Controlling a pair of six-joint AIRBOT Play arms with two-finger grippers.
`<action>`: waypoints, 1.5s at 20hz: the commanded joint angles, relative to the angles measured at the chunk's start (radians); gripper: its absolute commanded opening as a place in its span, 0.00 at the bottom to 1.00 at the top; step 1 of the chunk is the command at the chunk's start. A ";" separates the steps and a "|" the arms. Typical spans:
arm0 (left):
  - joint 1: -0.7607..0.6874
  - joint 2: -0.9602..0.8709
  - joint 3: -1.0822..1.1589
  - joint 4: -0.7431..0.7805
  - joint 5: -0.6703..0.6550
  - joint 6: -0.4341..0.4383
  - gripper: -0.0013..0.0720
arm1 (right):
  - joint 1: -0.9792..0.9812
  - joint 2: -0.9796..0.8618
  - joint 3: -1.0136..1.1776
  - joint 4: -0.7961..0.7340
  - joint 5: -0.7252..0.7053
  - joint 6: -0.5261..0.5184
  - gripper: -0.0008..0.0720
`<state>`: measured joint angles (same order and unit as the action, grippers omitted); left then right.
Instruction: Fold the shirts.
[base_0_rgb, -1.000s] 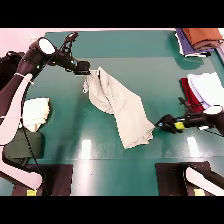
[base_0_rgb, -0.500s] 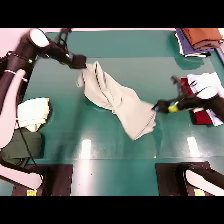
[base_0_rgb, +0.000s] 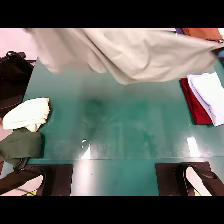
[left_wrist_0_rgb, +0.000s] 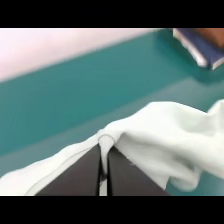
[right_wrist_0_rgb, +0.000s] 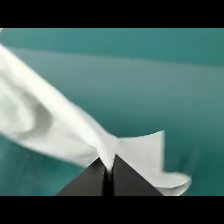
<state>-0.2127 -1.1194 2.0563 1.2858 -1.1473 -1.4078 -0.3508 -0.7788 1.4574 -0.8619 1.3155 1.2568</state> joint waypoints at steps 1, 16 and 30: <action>0.001 0.188 0.010 0.014 0.050 0.003 0.05 | -0.113 0.020 0.171 -0.004 0.103 0.023 0.04; 0.001 -0.162 -0.734 0.032 0.030 0.055 0.05 | 0.256 -0.636 0.033 -0.332 0.158 0.174 0.04; 0.301 -0.230 -0.719 -0.074 -0.068 -0.088 0.58 | 0.091 -0.616 0.097 -0.229 0.213 0.146 0.50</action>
<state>0.0380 -1.3781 1.4357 1.2621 -1.1675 -1.4883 -0.2314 -1.4654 1.6428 -1.0985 1.5230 1.4284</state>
